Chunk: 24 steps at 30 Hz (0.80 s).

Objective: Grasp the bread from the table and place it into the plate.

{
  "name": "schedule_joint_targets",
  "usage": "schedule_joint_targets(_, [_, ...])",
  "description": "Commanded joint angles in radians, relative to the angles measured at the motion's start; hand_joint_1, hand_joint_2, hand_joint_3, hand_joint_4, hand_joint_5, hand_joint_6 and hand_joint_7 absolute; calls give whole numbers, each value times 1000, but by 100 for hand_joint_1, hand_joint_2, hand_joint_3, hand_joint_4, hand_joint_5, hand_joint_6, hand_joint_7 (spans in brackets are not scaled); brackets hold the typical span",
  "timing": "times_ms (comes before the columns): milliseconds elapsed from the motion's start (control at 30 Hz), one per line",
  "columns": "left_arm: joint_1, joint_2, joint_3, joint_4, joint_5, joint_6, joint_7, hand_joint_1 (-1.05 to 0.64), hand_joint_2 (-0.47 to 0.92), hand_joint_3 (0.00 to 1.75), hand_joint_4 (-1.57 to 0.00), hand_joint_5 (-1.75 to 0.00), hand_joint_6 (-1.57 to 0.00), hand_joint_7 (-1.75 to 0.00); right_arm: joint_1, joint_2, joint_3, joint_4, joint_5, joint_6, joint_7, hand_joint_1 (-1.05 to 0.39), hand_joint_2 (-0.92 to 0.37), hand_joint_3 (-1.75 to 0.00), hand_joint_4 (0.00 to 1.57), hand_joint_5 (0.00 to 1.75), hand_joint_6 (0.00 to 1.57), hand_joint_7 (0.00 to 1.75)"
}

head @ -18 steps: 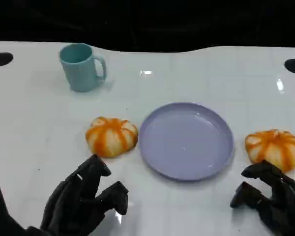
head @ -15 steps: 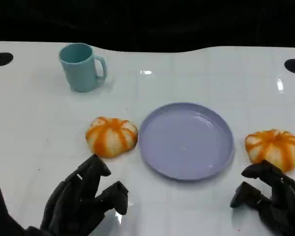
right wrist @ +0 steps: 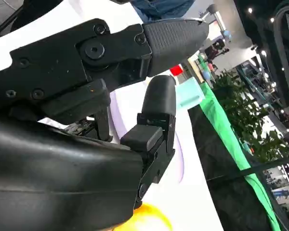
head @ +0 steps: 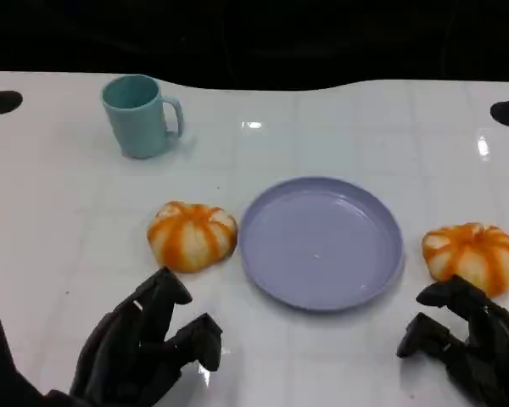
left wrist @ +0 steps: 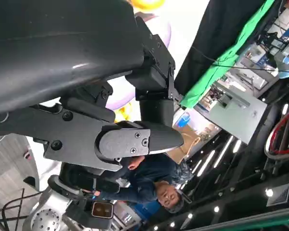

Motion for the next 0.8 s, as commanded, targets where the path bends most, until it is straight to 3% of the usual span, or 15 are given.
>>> schedule_joint_targets(33, [1, 10, 6, 0, 11, -26, -8, -57, 92, 31, -83, -175, -61, -168, 11, -8, 1, -12, 1, 20, -19, -52, -92, -19, 68, 146, 63, 114])
schedule_joint_targets(167, [-11, 23, 7, 2, 14, -34, -17, -57, 92, 30, -79, -175, -59, -165, 6, -1, 1, -7, 1, 14, -23, -52, -92, -18, 69, 146, 63, 113])
schedule_joint_targets(300, [-32, 41, -7, -4, 80, -119, -27, -57, 92, 34, -64, -175, -56, -136, -4, 0, 1, 4, -1, 10, -23, -52, -92, -19, 69, 146, 62, 115])
schedule_joint_targets(333, [-37, 44, -9, -5, 91, -132, -26, -58, 92, 34, -62, -167, -57, -122, -5, -1, 1, 4, -2, 13, -24, -53, -92, -18, 69, 145, 61, 116])
schedule_joint_targets(400, [-41, 45, -10, -3, 98, -145, -26, -58, 92, 34, -61, -163, -58, -114, -5, -2, 1, 4, -3, 16, -25, -53, -92, -18, 69, 145, 61, 116])
schedule_joint_targets(567, [-80, 89, -39, -4, 229, -326, -37, -61, 92, 26, -53, -132, -64, -56, -12, 1, -5, 21, 0, -9, -12, -51, -92, -19, 69, 145, 62, 116])
schedule_joint_targets(600, [-91, 103, -47, 2, 266, -382, -46, -63, 92, 26, -48, -117, -60, -42, -13, -1, -4, 22, -3, -13, -11, -52, -92, -20, 70, 146, 62, 116])
schedule_joint_targets(700, [-128, 154, -70, 34, 408, -558, -28, -66, 92, 25, -44, -91, -57, -18, -13, -5, -4, 23, -1, -9, -9, -51, -92, -20, 70, 145, 61, 115])
schedule_joint_targets(800, [-164, 187, -80, 53, 500, -647, 9, -64, 92, 21, -39, -80, -56, -10, -13, -10, -1, 27, -10, -21, -9, -52, -92, -22, 69, 145, 61, 115])
